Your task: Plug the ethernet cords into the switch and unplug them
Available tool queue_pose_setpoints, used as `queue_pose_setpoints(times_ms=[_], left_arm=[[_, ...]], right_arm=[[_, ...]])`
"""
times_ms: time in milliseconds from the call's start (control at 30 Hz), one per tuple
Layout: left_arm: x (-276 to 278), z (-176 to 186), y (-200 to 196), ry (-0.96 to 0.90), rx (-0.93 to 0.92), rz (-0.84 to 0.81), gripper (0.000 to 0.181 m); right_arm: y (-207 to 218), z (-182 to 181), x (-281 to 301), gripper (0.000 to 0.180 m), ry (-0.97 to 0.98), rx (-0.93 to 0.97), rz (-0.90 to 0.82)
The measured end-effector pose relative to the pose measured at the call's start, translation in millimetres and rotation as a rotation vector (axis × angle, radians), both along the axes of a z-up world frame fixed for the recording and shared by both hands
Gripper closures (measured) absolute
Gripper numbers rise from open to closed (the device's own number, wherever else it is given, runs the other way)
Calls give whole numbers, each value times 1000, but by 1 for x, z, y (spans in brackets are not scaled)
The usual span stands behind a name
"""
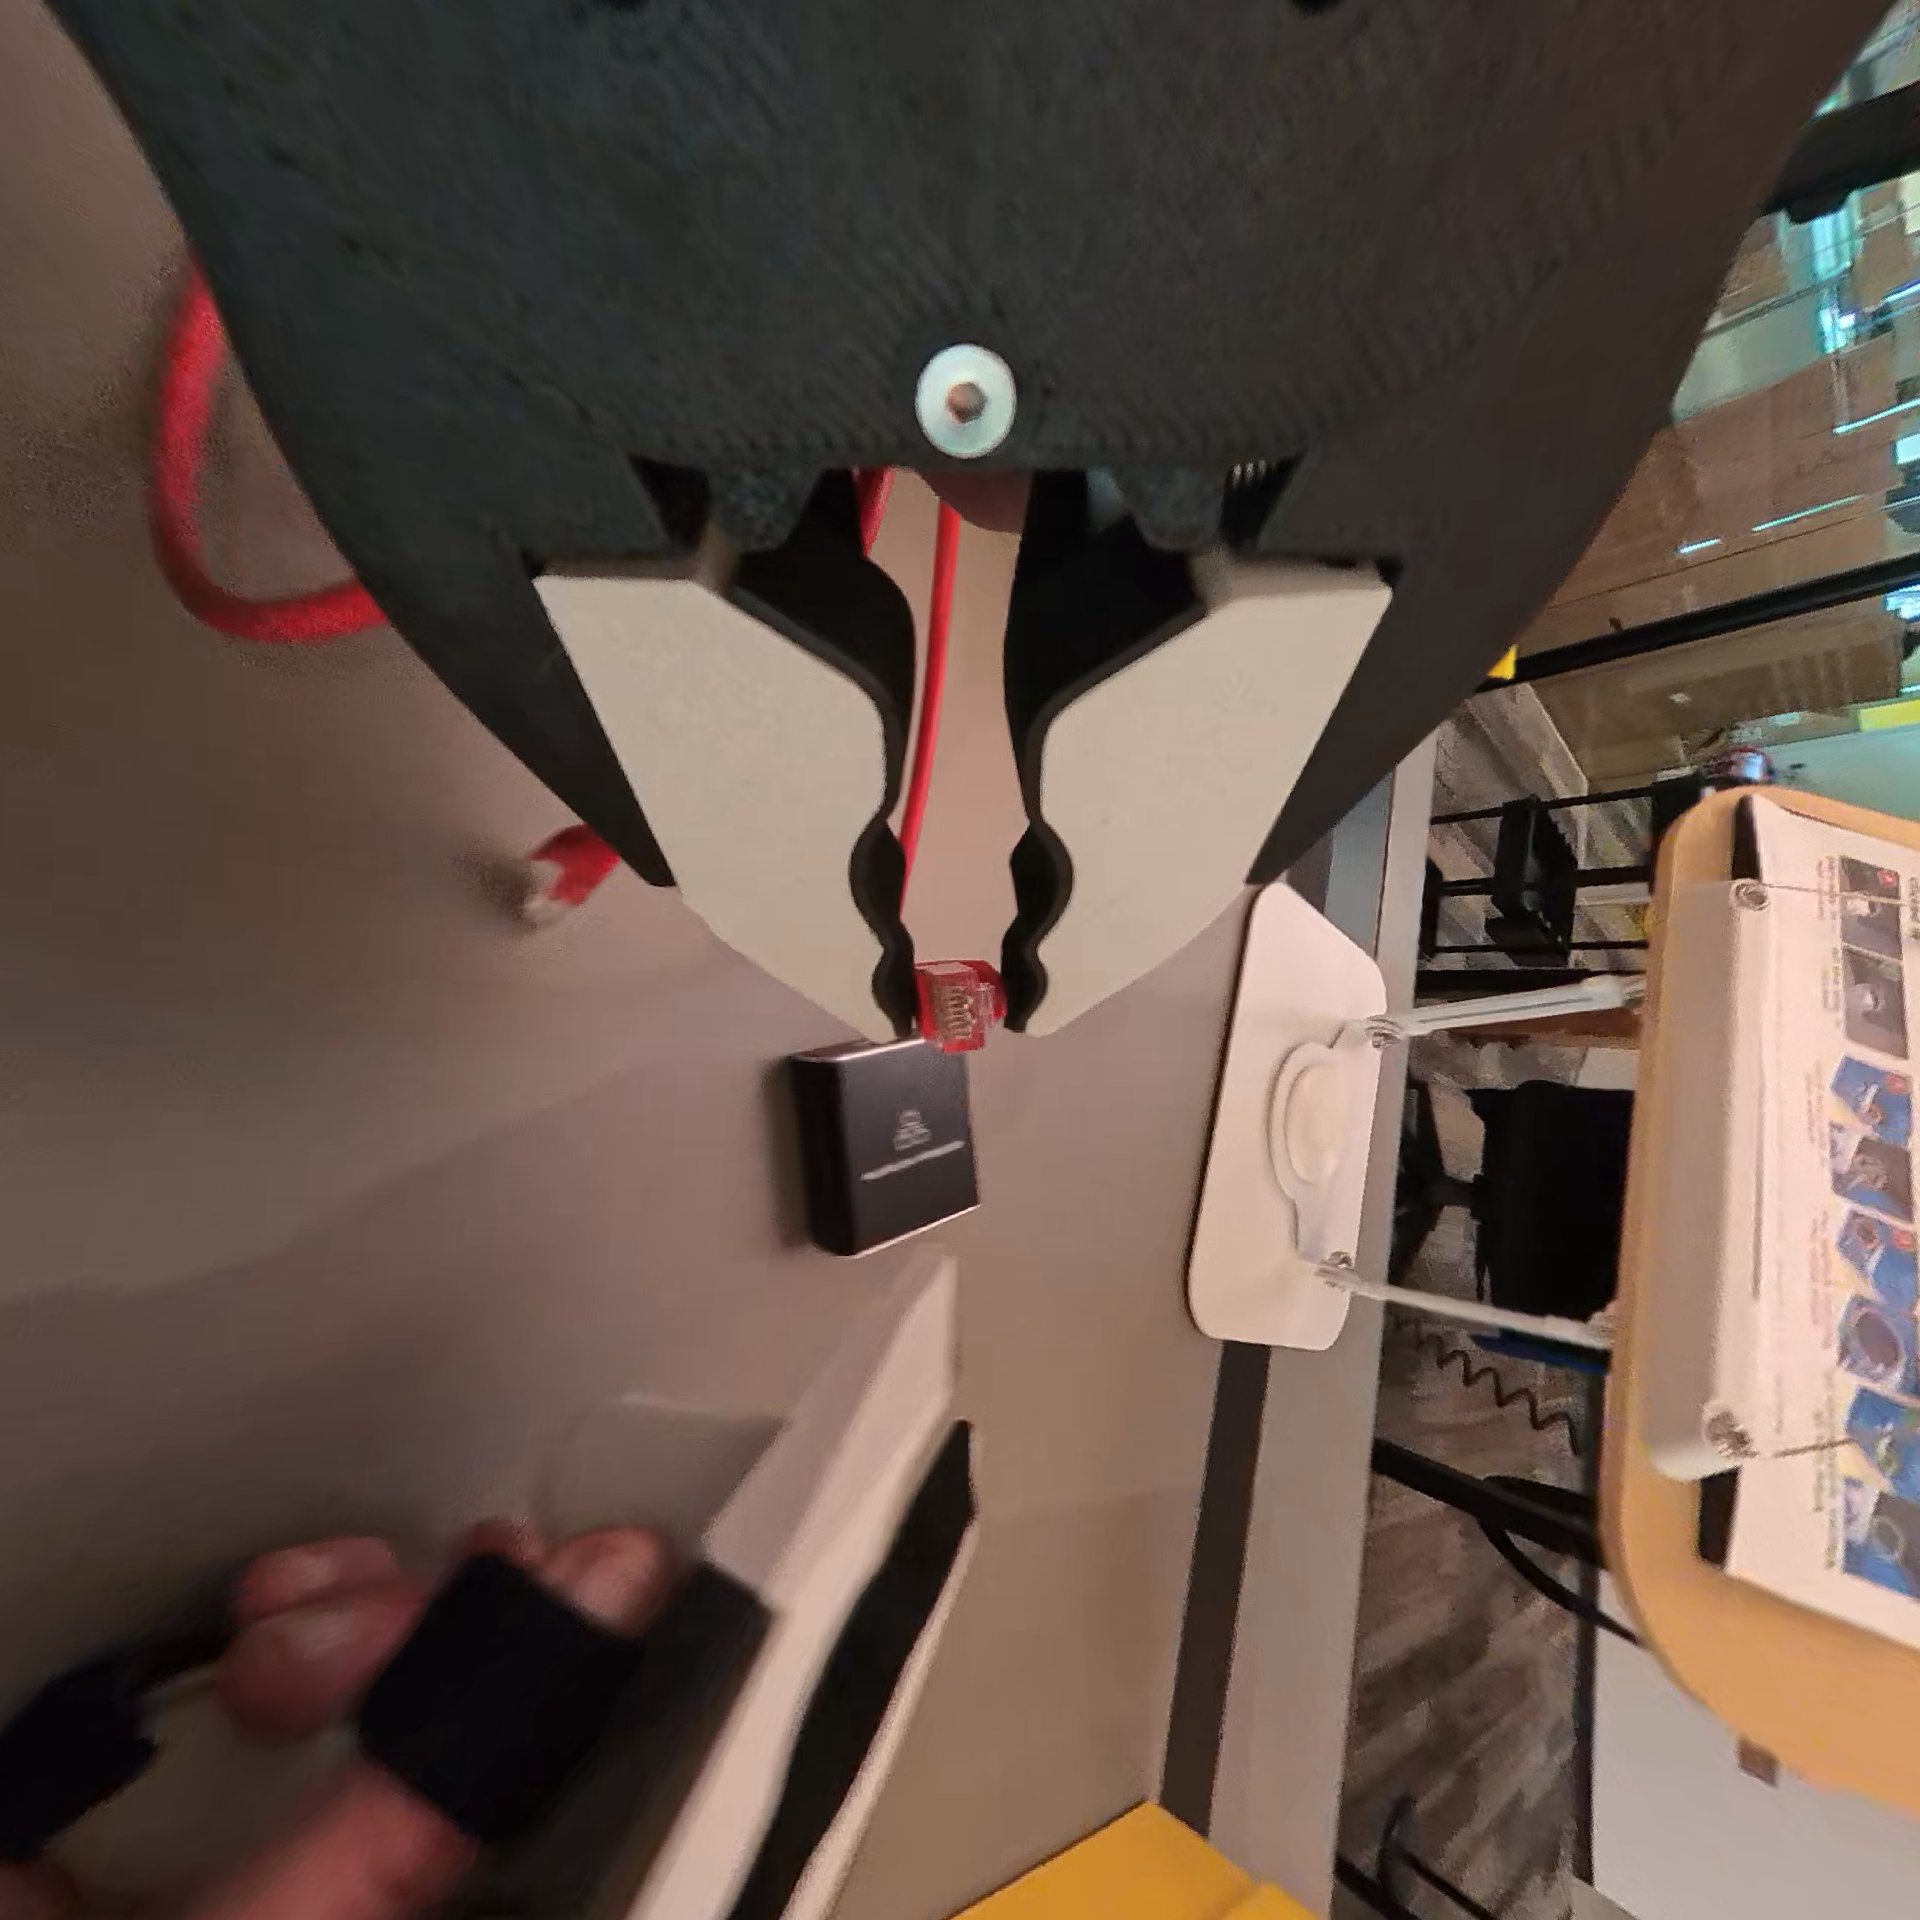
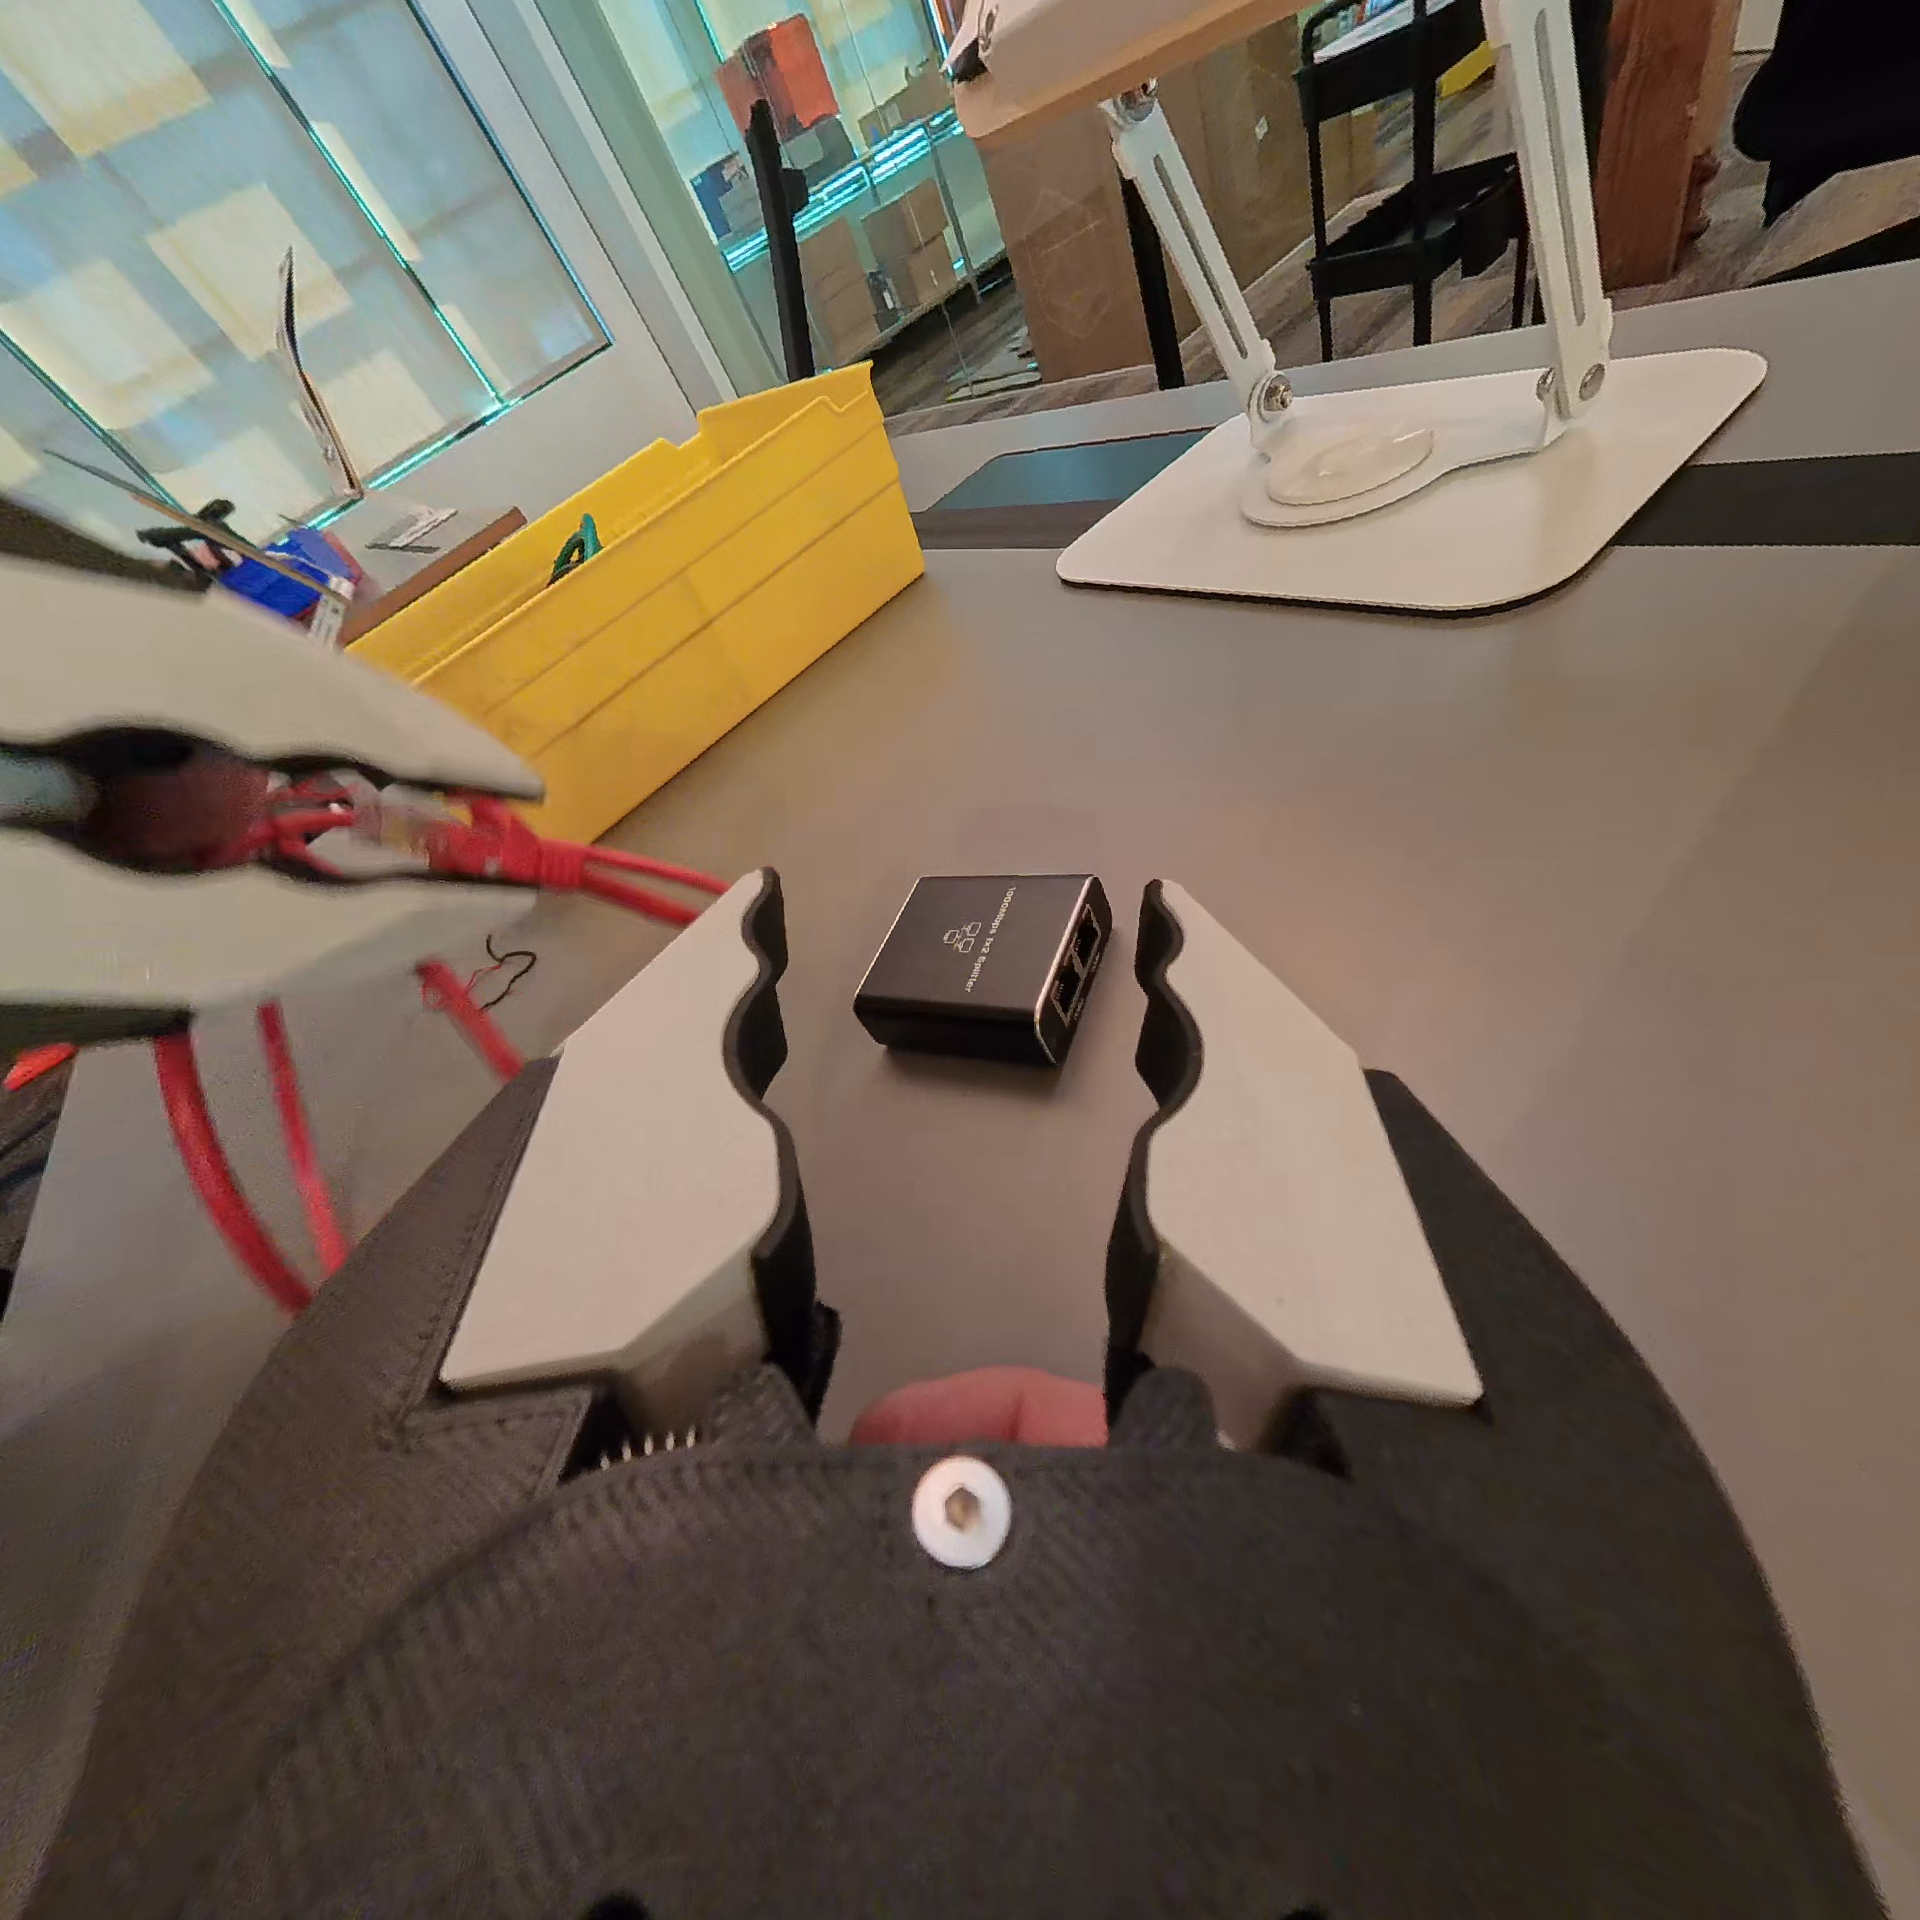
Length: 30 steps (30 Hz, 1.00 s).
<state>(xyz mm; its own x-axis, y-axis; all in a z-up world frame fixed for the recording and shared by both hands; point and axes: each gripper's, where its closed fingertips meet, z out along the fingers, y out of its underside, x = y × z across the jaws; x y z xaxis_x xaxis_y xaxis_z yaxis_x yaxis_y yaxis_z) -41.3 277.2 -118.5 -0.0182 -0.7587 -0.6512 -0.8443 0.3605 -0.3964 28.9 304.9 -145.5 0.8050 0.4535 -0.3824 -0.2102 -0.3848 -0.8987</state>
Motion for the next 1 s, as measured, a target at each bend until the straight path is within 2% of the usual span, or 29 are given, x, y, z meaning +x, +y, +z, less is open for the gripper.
queue_pose_setpoints(times_ms=[33,167,267,367,467,633,667,767,933,1000], left_arm=[[1,-6,-8,10,8,-2,165],[-1,-20,-26,8,95,-5,165],[-4,-23,-24,-66,19,42,165],[-6,-11,-8,-173,-70,118,165],[-1,1,1,-294,-192,151,165],[19,7,-6,-387,-275,141,165],[22,8,-8,-394,-284,136,165],[31,12,-16,-440,-346,119,165],[36,23,-19,-478,-385,83,165],[35,24,-21,-440,-390,48,157]], right_arm=[[0,0,0,113,2,-1,-1],[-3,3,-3,115,-12,20,19],[-10,12,-16,119,-66,89,84],[-23,25,-35,129,-123,175,173],[-29,26,-46,134,-303,241,190],[-30,20,-56,132,-569,316,132],[-29,20,-55,137,-591,324,108],[-27,19,-52,171,-650,343,72],[-30,29,-48,173,-566,362,83],[-31,33,-49,173,-486,349,102]])
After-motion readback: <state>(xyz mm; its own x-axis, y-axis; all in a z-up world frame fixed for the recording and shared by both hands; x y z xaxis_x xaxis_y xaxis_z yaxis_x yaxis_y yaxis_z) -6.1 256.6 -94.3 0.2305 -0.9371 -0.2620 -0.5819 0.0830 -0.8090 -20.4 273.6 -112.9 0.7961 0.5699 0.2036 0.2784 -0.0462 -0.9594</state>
